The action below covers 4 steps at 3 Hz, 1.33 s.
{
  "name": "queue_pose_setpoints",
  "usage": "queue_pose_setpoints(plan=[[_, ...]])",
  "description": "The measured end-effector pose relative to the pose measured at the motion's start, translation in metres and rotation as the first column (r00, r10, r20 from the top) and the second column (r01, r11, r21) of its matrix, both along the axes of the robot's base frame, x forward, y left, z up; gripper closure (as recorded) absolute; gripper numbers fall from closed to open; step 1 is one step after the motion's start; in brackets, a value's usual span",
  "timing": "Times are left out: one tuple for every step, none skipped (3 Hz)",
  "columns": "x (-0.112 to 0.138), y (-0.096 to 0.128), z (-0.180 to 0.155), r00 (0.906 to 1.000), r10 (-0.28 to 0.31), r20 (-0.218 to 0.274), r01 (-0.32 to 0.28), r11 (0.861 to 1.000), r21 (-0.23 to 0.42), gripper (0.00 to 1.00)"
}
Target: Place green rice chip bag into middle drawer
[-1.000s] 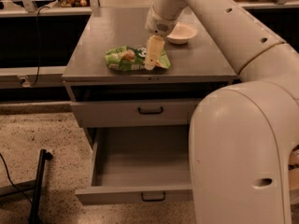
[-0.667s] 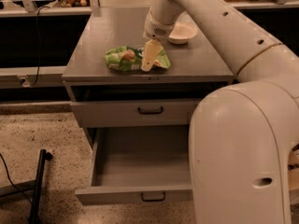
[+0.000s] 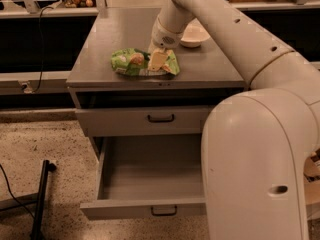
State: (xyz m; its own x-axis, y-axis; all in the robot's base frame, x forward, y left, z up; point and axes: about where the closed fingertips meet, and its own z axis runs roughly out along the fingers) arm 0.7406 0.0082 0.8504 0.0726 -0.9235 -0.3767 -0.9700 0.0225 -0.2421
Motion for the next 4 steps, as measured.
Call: queue_pose_setpoints(plan=[[-0.006, -0.001, 0.028, 0.9981, 0.036, 0.050, -0.037, 0.999, 0.022, 0.89], [-0.029, -0.004, 0.067, 0.9920, 0.055, 0.113, -0.061, 0.997, 0.054, 1.00], [-0.079, -0.017, 0.095, 0.9915, 0.033, 0.126, -0.039, 0.998, 0.043, 1.00], [-0.098, -0.015, 0.077, 0.9947, 0.054, 0.087, -0.054, 0.999, 0.005, 1.00]])
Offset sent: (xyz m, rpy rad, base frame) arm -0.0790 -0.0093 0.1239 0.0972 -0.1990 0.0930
